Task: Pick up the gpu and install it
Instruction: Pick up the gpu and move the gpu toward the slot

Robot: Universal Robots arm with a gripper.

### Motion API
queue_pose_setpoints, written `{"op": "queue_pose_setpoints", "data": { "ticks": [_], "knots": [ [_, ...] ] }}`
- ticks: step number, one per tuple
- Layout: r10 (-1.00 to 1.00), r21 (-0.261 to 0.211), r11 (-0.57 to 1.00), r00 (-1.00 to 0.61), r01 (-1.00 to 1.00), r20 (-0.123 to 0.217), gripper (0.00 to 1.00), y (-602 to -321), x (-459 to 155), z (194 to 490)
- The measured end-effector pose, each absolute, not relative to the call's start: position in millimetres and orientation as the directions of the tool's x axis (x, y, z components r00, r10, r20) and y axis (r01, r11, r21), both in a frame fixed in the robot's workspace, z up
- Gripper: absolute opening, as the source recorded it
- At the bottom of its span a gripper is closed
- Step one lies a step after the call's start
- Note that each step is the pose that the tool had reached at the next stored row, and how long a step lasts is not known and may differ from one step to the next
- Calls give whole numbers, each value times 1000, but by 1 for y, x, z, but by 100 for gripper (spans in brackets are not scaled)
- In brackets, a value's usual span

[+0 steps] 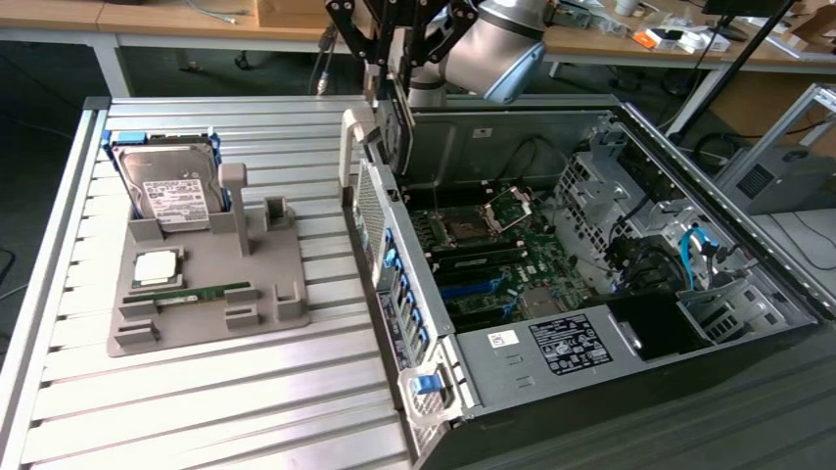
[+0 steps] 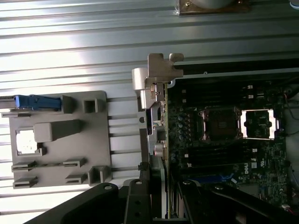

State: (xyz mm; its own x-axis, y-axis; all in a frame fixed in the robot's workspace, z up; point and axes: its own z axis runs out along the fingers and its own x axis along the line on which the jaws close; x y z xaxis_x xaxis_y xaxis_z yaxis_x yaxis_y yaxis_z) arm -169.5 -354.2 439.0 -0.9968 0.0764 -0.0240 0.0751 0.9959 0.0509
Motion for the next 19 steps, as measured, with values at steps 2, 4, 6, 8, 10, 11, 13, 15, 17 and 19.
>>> {"op": "queue_pose_setpoints", "data": {
  "ticks": [2,4,6,8,10,11,13,15,17,19],
  "knots": [
    [76,51,996,-997,75,-24,27,-354,-168,439],
    [76,51,996,-997,75,-24,27,-354,-167,439],
    [76,51,996,-997,75,-24,27,-354,-166,439],
    [76,51,996,-997,75,-24,27,-354,-165,439],
    [76,51,996,-997,75,-24,27,-354,-164,439],
    [76,51,996,-997,75,-24,27,-354,-163,439],
    [76,51,996,-997,75,-24,27,-354,-162,439],
    [76,51,996,-997,75,-24,27,-354,-161,439],
    [76,51,996,-997,75,-24,27,-354,-160,439],
    [76,51,996,-997,75,-24,27,-354,-159,439]
  ]
}}
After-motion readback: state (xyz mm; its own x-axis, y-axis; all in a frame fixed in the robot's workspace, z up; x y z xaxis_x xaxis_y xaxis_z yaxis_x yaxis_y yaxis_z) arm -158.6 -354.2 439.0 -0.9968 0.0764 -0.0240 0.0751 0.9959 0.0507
